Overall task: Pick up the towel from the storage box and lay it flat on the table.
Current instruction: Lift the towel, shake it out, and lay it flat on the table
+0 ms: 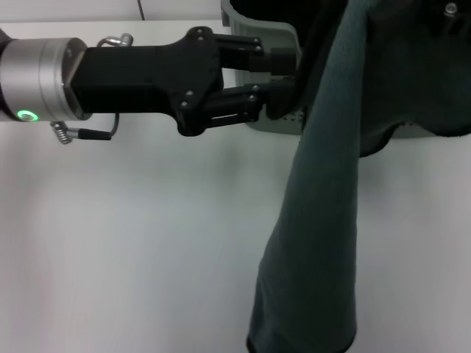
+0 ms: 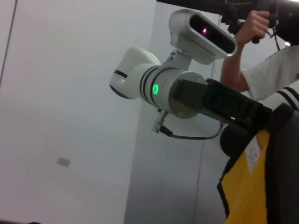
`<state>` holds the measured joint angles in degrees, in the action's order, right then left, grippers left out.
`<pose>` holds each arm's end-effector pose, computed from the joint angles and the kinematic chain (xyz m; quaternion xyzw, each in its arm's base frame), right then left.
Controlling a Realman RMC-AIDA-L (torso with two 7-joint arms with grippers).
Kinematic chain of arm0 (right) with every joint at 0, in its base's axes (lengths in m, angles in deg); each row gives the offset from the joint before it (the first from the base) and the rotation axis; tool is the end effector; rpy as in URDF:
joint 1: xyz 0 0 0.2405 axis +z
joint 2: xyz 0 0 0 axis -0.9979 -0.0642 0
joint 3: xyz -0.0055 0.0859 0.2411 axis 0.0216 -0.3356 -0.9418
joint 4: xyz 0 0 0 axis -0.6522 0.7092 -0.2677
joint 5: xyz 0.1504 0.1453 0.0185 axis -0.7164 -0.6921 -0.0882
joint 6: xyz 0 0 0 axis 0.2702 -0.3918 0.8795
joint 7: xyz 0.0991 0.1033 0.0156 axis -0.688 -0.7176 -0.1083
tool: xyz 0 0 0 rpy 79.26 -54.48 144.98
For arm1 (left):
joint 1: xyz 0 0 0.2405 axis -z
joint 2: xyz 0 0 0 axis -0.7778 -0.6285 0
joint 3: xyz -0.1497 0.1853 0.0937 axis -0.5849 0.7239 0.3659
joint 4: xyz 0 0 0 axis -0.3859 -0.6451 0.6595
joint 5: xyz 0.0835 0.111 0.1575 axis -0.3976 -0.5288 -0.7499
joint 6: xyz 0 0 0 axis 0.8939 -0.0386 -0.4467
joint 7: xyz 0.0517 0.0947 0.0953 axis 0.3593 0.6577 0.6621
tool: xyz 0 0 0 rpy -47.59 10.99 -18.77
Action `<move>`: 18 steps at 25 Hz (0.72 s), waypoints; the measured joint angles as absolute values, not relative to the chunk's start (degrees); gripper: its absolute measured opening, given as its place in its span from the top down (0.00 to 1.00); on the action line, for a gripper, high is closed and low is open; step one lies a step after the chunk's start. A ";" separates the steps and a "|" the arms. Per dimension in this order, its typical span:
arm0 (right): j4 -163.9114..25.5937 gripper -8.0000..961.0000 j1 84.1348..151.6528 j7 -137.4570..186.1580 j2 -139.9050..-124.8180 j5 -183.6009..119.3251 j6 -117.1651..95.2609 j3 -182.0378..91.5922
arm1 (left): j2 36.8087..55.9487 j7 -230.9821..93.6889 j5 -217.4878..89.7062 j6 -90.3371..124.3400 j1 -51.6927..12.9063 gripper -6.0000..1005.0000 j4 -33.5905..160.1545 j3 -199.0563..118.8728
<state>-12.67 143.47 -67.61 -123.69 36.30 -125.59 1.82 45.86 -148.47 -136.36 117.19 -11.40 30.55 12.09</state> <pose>0.0176 0.3372 0.1392 0.9169 0.2472 -0.2755 0.1493 -0.1483 0.3331 0.0288 0.9055 0.0488 0.4171 0.0612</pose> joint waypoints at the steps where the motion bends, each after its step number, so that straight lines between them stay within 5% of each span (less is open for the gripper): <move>1: -12.71 0.99 143.20 -67.61 -123.69 36.29 -125.57 1.73 | 45.99 -148.59 -136.26 117.19 -11.39 0.53 30.51 12.09; 3: -12.72 0.99 142.50 -67.61 -123.70 36.25 -125.57 1.61 | 46.19 -148.66 -136.06 117.19 -11.63 0.54 30.28 11.87; 6: -12.59 0.99 141.20 -67.62 -123.54 36.16 -125.54 1.55 | 46.28 -148.65 -135.08 117.20 -12.49 0.75 30.23 10.48; 11: -12.52 0.99 138.83 -67.80 -123.12 36.10 -125.51 0.27 | 45.17 -148.68 -131.85 117.66 -15.19 0.93 28.23 9.01; 18: -12.60 0.99 136.48 -67.90 -122.61 36.08 -125.51 -1.07 | 43.87 -148.74 -126.40 119.54 -20.75 0.97 22.48 8.95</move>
<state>-12.60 136.48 -67.90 -122.61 36.08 -125.51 -1.07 43.87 -148.74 -126.40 119.54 -20.75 22.48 8.95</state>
